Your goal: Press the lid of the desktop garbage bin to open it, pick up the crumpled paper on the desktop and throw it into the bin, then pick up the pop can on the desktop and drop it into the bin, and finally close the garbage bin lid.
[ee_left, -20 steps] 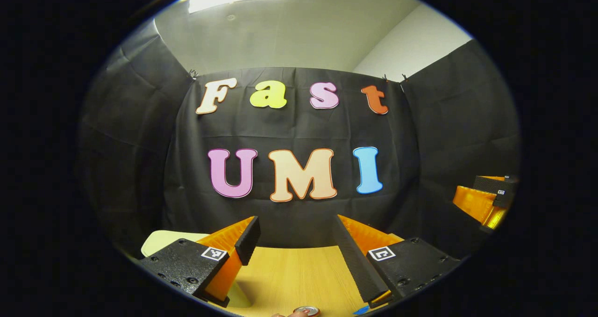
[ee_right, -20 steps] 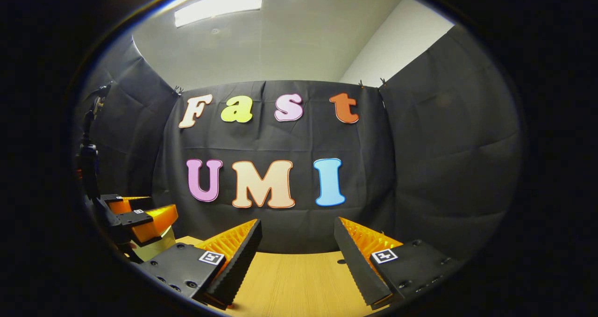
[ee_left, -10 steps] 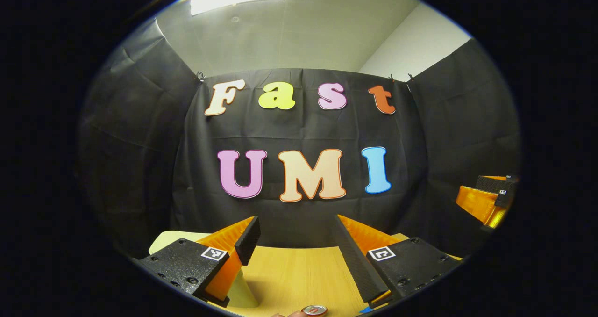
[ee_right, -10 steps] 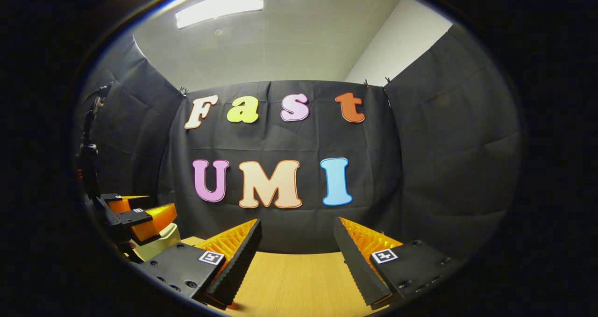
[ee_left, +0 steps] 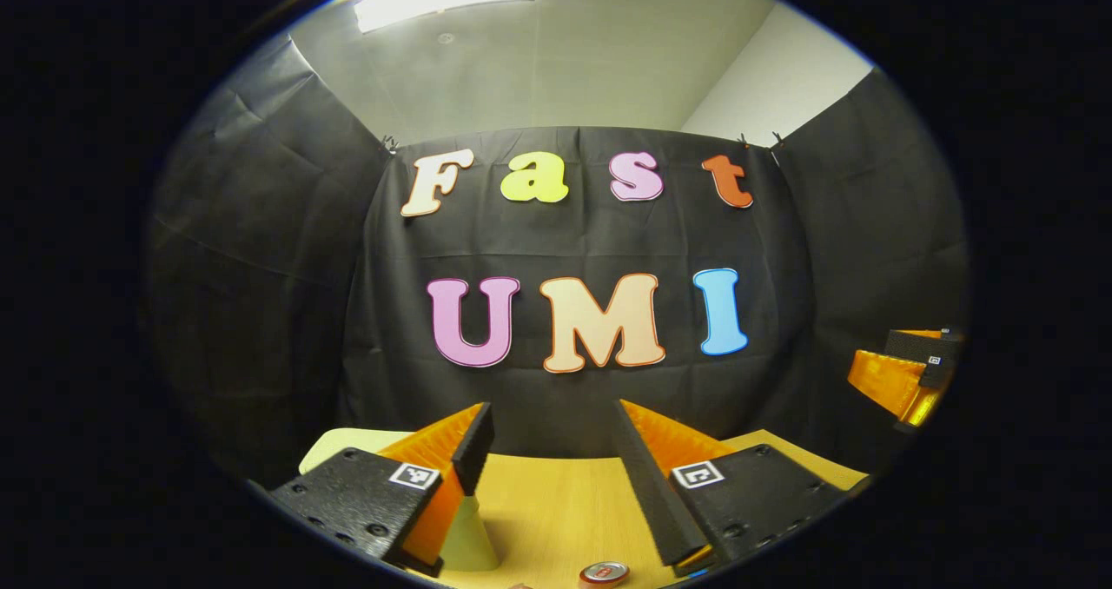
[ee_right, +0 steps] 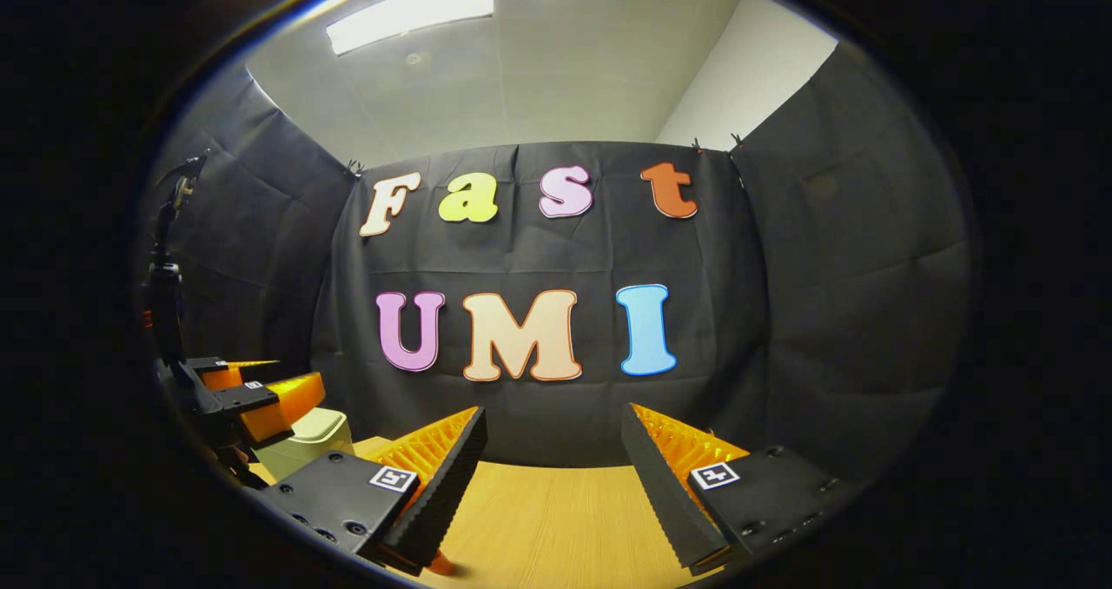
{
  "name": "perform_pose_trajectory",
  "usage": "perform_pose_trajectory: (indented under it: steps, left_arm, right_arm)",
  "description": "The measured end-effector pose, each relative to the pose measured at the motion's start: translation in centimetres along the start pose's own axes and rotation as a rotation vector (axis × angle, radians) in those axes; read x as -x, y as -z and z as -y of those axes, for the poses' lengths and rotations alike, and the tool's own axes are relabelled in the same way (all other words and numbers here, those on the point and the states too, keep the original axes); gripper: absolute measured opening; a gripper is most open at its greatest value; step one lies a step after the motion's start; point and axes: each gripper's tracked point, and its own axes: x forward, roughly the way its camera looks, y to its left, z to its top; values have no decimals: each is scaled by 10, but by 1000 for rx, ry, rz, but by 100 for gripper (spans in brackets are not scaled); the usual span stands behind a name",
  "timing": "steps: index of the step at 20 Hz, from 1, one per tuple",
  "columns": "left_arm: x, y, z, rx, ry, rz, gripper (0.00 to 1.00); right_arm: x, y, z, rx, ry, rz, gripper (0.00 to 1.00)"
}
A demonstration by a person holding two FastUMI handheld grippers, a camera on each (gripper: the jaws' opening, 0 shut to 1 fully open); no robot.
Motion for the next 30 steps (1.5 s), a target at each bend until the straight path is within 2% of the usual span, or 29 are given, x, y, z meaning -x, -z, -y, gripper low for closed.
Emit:
perform_pose_trajectory:
  steps: [1, 4, 5, 7, 9, 12, 17, 19, 30]
  left_arm:
    - [0, 0, -3, -4, -8, 2, 75]
    - [-2, 3, -11, -5, -23, -7, 47]
    - [-2, 5, -15, -3, -29, -15, 44]
    - [-3, 12, -33, -7, -75, -34, 19]
    - [-4, 14, -45, 7, -103, -46, 0]
    - [-13, 23, -67, 17, -119, -68, 0]
    - [-26, 51, -133, 6, -269, -134, 0]
    - [-29, 67, -153, -11, -304, -164, 0]
    - [-25, 143, -181, 2, -362, -347, 0]
  right_arm:
    - [1, 1, -1, -1, -4, -3, 100]
    - [-1, 1, -4, -2, -10, -5, 98]
    - [-3, 3, -5, -2, -12, -4, 98]
    - [-4, 3, -9, -1, -17, -5, 98]
    - [-5, 5, -12, 2, -20, -8, 98]
    - [-7, 10, -19, 13, -29, -21, 98]
    - [-8, 18, -23, 31, -21, -45, 98]
    - [-8, 25, -23, 37, -15, -69, 98]
    - [-6, 48, -24, 77, -21, -147, 98]
